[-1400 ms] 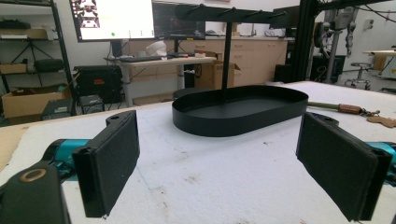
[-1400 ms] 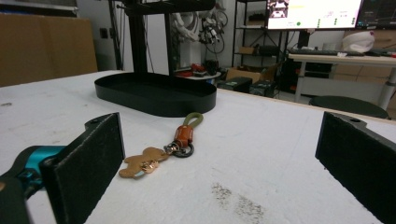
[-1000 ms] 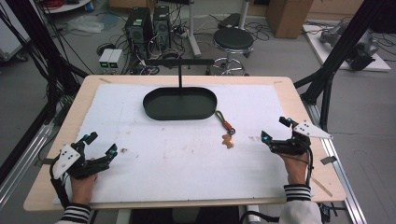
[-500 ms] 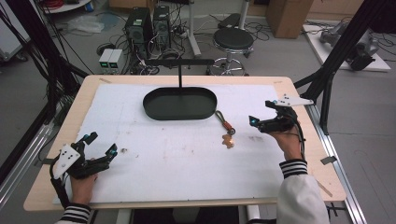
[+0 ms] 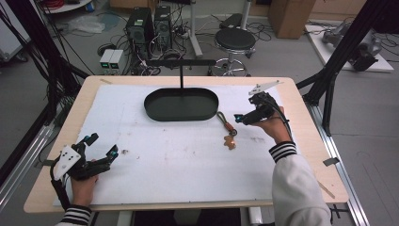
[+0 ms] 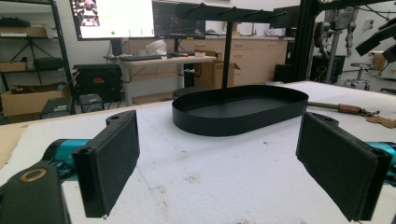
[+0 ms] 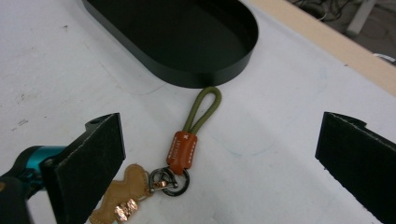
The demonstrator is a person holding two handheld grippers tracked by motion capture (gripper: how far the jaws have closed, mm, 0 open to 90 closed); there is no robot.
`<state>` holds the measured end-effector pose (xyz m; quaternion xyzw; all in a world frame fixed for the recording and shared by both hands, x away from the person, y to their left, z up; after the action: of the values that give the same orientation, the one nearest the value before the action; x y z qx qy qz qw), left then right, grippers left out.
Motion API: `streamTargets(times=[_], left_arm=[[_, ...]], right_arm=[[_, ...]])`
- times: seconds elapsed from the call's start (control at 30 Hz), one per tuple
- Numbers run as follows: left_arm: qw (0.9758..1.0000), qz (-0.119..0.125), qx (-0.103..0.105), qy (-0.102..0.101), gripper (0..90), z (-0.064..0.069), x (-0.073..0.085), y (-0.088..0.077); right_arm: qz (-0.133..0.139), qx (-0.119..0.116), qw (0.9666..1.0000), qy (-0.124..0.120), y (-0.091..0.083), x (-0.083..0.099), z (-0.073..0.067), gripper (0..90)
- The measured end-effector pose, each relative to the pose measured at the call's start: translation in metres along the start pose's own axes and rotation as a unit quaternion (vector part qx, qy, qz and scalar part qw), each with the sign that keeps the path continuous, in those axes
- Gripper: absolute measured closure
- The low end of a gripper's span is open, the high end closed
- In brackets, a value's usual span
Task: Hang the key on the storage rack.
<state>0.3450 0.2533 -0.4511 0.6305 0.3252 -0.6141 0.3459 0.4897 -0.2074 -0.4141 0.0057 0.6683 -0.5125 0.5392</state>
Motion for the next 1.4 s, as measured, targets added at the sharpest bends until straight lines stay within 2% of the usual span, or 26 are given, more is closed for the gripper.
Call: streamTargets(times=[0.13, 0.2, 0.33, 0.4, 0.5, 0.6, 0.7, 0.83, 0.93, 1.17, 1.3, 1.4], left_arm=[[1.0, 0.0, 0.0, 0.0, 13.8, 0.0, 0.0, 0.0], [1.0, 0.0, 0.0, -0.001, 13.8, 0.0, 0.0, 0.0], [1.0, 0.0, 0.0, -0.001, 13.8, 0.0, 0.0, 0.0], [1.0, 0.0, 0.0, -0.001, 13.9, 0.0, 0.0, 0.0], [1.0, 0.0, 0.0, -0.001, 13.8, 0.0, 0.0, 0.0], [1.0, 0.0, 0.0, -0.001, 13.9, 0.0, 0.0, 0.0], [1.0, 0.0, 0.0, -0.001, 13.8, 0.0, 0.0, 0.0], [1.0, 0.0, 0.0, -0.001, 13.8, 0.0, 0.0, 0.0], [1.0, 0.0, 0.0, -0.001, 13.8, 0.0, 0.0, 0.0], [1.0, -0.001, 0.0, -0.001, 13.8, 0.0, 0.0, 0.0], [1.0, 0.0, 0.0, -0.001, 13.9, 0.0, 0.0, 0.0], [1.0, -0.001, 0.0, -0.001, 13.9, 0.0, 0.0, 0.0]], right_arm=[[-0.034, 0.001, 0.9994, 0.005, 0.013, -0.001, 0.0, 0.3], [-0.041, -0.003, 0.9991, 0.008, 0.019, 0.0, -0.002, 0.4], [-0.077, -0.001, 0.997, -0.002, 0.033, 0.006, -0.005, 0.4], [-0.088, -0.005, 0.9961, 0.0, 0.039, 0.007, -0.008, 0.4], [-0.117, -0.003, 0.9931, -0.009, 0.046, 0.009, -0.01, 0.4], [-0.129, -0.009, 0.9916, -0.01, 0.051, 0.007, -0.013, 0.9], [-0.152, -0.005, 0.9882, -0.019, 0.057, 0.008, -0.015, 0.9], [-0.169, -0.008, 0.9855, -0.016, 0.063, 0.009, -0.018, 3.4], [-0.186, -0.004, 0.9823, -0.024, 0.068, 0.013, -0.02, 4.0], [-0.211, 0.004, 0.9772, -0.02, 0.073, 0.019, -0.019, 6.2], [-0.226, 0.011, 0.9741, -0.005, 0.074, 0.023, -0.019, 6.7], [-0.234, 0.009, 0.9721, -0.002, 0.074, 0.025, -0.019, 14.5]])
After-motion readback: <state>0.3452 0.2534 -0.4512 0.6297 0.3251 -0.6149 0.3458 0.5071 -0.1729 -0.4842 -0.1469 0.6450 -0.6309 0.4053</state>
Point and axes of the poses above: each handheld gripper's, and its own axes: y roughly forward along the jaws, x roughly out of its underside, z roughly to its right, the point moved 9 cm from there along y, roughly forward along the jaws, and after that the axes turned 5 degrees about x, right-handed, at the moved point
